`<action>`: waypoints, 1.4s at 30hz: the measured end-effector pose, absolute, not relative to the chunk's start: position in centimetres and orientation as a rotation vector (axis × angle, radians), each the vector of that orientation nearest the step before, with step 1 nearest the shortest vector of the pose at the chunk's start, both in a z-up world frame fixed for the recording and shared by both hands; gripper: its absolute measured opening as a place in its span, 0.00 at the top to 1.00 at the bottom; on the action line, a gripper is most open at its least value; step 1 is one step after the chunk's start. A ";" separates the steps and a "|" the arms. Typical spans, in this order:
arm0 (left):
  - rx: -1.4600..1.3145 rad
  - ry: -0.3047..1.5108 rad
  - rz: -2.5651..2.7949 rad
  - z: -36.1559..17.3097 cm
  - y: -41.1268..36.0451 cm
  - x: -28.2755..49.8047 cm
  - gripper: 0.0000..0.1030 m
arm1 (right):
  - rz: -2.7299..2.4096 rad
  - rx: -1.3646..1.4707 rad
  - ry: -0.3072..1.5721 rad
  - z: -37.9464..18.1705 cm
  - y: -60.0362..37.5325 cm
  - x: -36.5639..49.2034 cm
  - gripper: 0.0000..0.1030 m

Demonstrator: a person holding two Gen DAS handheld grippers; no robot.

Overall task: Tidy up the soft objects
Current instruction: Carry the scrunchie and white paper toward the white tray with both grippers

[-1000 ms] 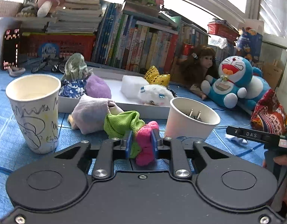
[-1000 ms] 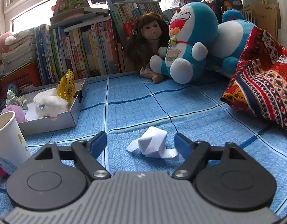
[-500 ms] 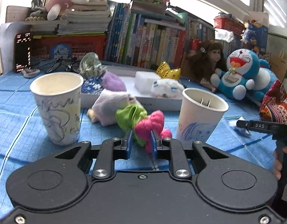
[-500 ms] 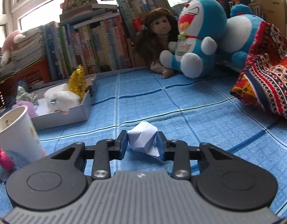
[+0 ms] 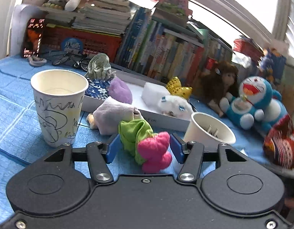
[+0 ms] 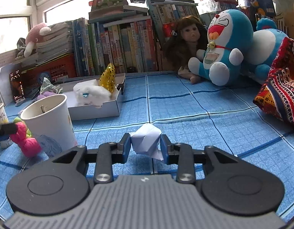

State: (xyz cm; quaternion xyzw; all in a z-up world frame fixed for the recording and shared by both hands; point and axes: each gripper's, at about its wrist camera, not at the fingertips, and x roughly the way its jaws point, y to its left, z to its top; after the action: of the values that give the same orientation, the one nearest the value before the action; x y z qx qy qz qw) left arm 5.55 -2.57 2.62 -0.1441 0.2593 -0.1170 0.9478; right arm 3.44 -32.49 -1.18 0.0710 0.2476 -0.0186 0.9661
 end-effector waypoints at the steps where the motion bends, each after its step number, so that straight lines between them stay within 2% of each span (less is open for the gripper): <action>1: -0.308 0.538 -0.234 2.5 -2.7 6.0 0.45 | -0.034 0.141 0.502 -1.2 -32.4 3.4 0.62; 6: -0.316 0.539 -0.217 1.8 -3.1 7.0 0.45 | -0.014 0.127 0.505 -1.3 -31.9 3.3 0.62; 7: -0.300 0.536 -0.221 1.7 -3.3 7.0 0.49 | -0.011 0.126 0.504 -1.2 -31.8 3.3 0.62; 9: -0.281 0.523 -0.242 1.8 -3.6 6.7 0.70 | -0.005 0.127 0.501 -1.2 -31.7 3.2 0.62; 12: -0.233 0.514 -0.249 2.4 -4.1 6.2 0.74 | 0.005 0.131 0.497 -1.1 -31.5 3.2 0.62; 28: -0.184 0.386 -0.316 8.2 -2.2 3.7 0.75 | 0.054 0.175 0.424 1.9 -30.7 3.4 0.62; 42: -0.181 0.365 -0.336 14.4 0.9 7.5 0.75 | 0.116 0.195 0.340 7.3 -29.9 5.9 0.62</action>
State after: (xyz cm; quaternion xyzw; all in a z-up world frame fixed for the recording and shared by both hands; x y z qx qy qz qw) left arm 7.53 0.86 14.40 -0.0895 0.1805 -0.1662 0.9653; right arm 5.92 -29.95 7.27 0.0968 0.1688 0.0575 0.9792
